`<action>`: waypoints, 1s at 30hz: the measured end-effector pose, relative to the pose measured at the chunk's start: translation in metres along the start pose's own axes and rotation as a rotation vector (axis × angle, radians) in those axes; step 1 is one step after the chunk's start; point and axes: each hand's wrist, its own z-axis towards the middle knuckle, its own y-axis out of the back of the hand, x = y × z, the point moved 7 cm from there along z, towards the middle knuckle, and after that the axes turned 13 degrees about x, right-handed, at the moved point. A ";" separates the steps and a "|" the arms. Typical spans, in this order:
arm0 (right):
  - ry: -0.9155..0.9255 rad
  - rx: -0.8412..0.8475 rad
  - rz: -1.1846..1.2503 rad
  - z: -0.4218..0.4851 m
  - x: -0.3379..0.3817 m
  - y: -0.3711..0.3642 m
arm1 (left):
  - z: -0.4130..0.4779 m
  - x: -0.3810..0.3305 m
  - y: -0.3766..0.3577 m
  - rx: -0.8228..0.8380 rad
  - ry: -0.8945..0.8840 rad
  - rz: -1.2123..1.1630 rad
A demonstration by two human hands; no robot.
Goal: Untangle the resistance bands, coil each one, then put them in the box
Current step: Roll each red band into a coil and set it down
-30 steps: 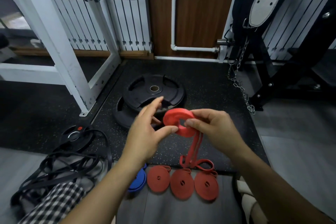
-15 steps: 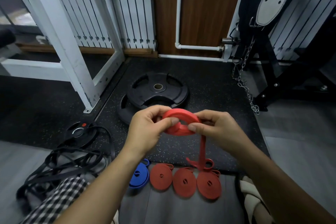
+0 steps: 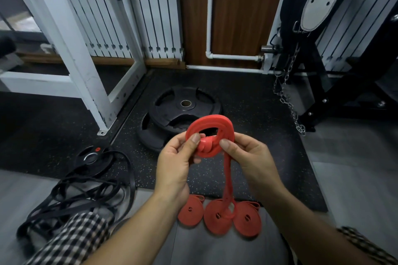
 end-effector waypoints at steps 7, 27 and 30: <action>-0.024 -0.009 -0.032 0.005 0.000 0.008 | -0.002 0.013 -0.009 0.113 0.162 -0.084; -0.171 0.225 -0.368 0.007 0.007 0.010 | 0.010 -0.032 -0.009 0.242 -0.038 0.220; -0.215 0.229 -0.391 0.005 0.002 0.013 | 0.012 -0.031 -0.005 0.170 -0.045 0.164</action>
